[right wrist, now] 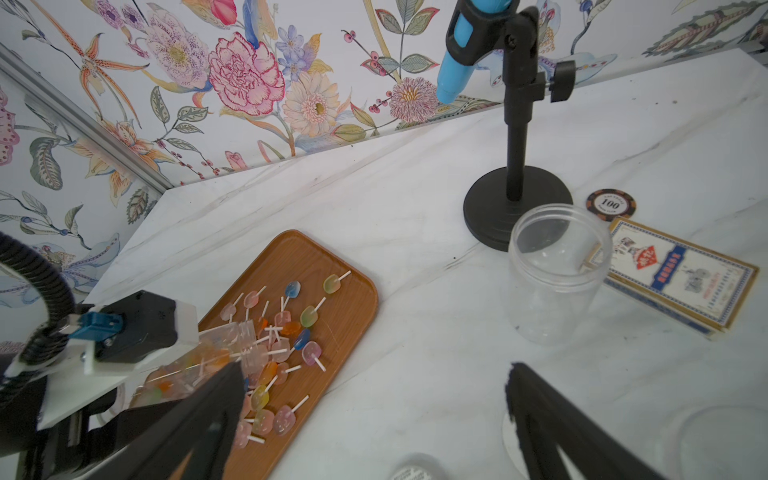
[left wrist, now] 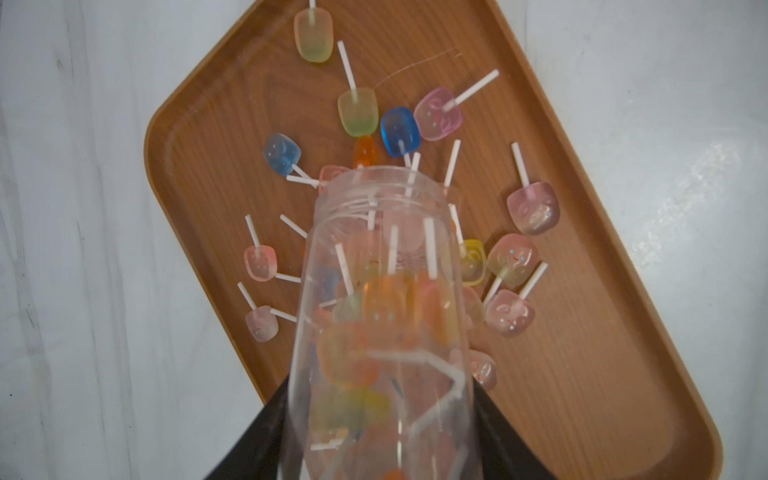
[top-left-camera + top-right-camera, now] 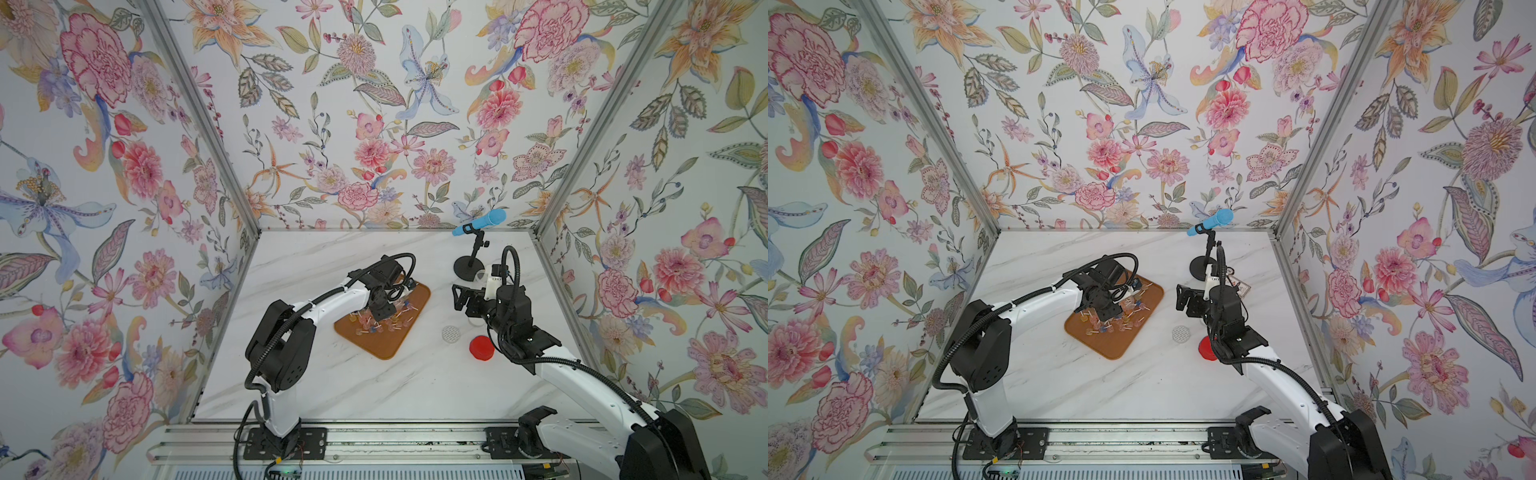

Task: Pour the candies out of the jar
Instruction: 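Pour the candies out of the jar onto the tray.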

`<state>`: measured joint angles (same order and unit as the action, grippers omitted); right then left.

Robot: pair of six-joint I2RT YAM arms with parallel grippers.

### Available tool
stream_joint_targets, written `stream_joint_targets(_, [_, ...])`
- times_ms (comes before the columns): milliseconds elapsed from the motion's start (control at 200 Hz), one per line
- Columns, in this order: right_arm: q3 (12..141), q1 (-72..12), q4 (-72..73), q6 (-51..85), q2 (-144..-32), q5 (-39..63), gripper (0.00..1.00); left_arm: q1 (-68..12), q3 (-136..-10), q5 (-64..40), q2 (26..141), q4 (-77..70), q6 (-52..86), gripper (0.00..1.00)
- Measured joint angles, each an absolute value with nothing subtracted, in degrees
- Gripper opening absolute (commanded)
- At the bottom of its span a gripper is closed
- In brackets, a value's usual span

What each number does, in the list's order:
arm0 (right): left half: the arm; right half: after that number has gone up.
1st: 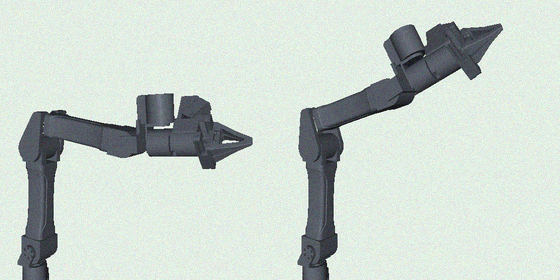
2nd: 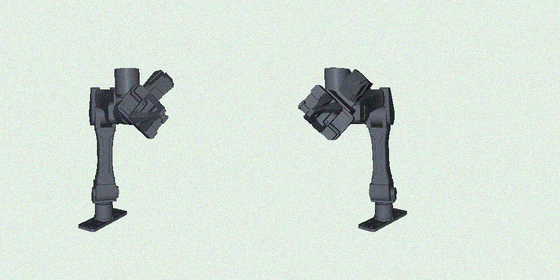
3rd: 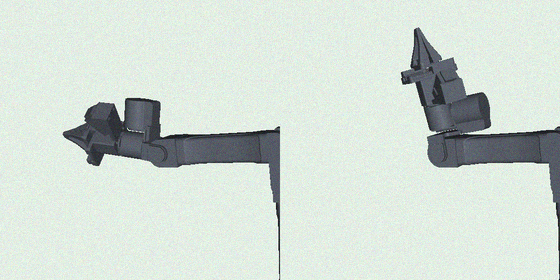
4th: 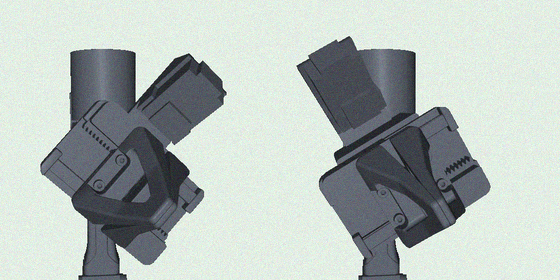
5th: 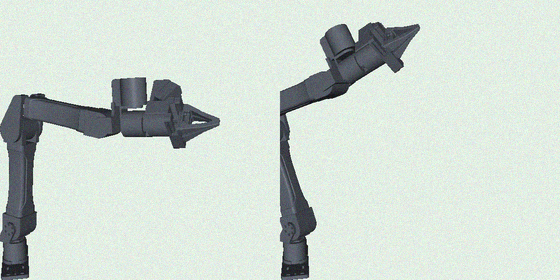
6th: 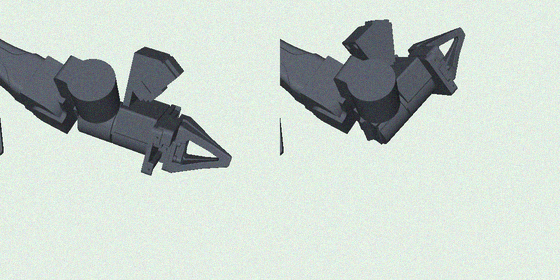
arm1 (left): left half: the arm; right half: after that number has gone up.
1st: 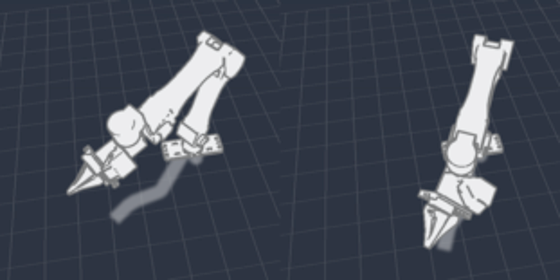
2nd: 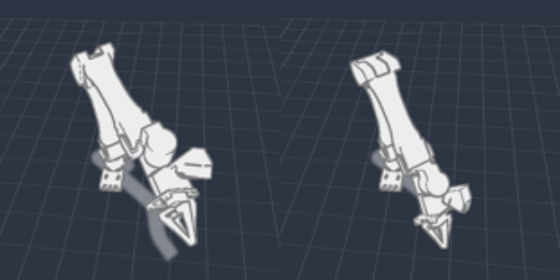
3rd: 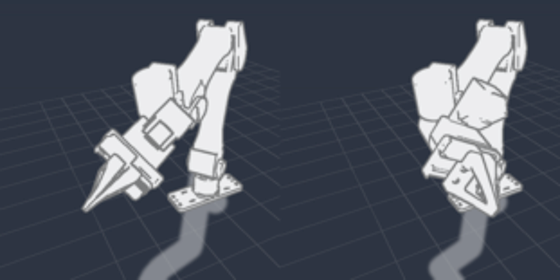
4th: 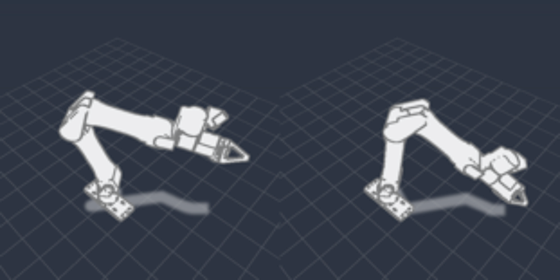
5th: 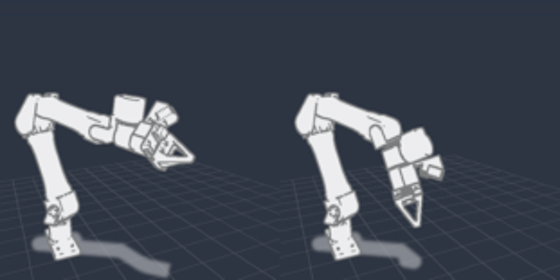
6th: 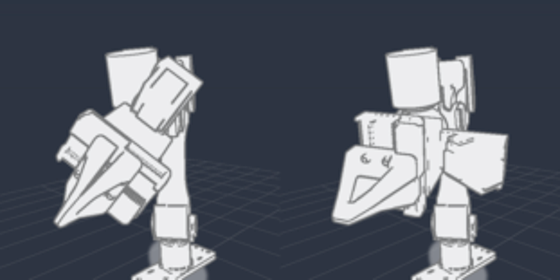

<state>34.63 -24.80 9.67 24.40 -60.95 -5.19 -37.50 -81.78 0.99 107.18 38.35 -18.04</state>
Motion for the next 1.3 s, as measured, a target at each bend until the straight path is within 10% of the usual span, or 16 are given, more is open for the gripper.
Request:
stream_joint_targets(1061, [38.24, -26.48, 9.63, 25.45, -65.19, -2.39, 1.0, -38.44, -93.25, 9.74, 110.69, 57.63, -15.4, 0.0])
stream_joint_targets(1301, [40.18, -26.5, 8.75, 25.78, -66.5, -1.72, 1.0, -36.53, -91.79, -1.91, 108.95, 51.33, -13.58, 0.0])
